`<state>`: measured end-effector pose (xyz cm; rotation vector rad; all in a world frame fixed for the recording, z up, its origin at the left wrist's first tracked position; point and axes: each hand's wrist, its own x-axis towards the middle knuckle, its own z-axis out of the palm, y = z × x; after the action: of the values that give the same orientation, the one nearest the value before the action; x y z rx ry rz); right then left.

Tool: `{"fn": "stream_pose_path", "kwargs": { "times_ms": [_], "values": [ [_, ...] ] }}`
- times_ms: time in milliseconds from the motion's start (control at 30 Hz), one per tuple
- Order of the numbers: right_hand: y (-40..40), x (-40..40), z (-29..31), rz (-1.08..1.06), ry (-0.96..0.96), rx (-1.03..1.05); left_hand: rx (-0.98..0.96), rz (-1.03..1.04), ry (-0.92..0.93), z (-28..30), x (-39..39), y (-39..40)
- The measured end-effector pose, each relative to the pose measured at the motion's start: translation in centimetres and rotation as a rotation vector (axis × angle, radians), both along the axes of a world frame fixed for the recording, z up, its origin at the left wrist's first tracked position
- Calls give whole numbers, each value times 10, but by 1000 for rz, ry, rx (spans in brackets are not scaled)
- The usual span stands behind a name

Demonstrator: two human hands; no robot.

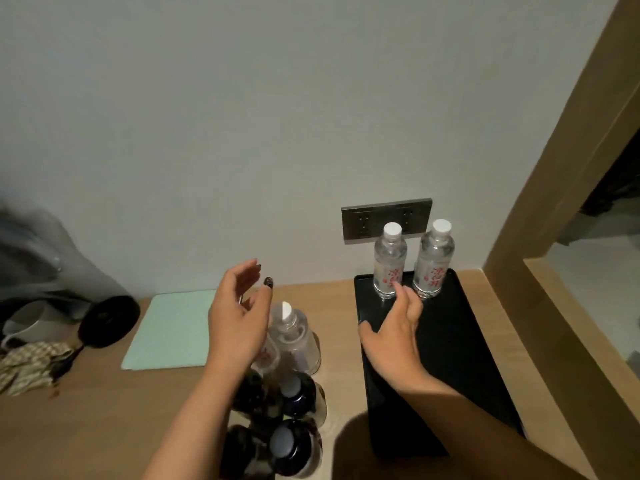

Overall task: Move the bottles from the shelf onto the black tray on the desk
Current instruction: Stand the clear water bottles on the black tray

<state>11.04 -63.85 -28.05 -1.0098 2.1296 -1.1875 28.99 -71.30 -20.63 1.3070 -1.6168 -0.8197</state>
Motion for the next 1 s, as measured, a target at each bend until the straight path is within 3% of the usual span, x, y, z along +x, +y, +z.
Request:
{"fn": "stream_pose_path", "kwargs": {
  "times_ms": [100,233,433,567,700,867,1000],
  "values": [
    [-6,30,23,102,51,-42,18,35,-55,0,35,-18],
    [-17,67,44,151,79,-65,156,-47,-322,-24,70,-40],
    [-28,120,52,148,110,-79,311,-370,-232,-52,85,-52],
    [-24,142,53,166,186,-87,330,-374,-168,-62,91,-60],
    [-19,154,53,166,235,-114,188,-273,-192,-41,104,-67],
    [-33,162,59,150,255,-166,-158,-292,-177,17,106,-75],
    [-51,167,74,183,181,-240,-215,-281,86,62,93,-82]
  ]
}}
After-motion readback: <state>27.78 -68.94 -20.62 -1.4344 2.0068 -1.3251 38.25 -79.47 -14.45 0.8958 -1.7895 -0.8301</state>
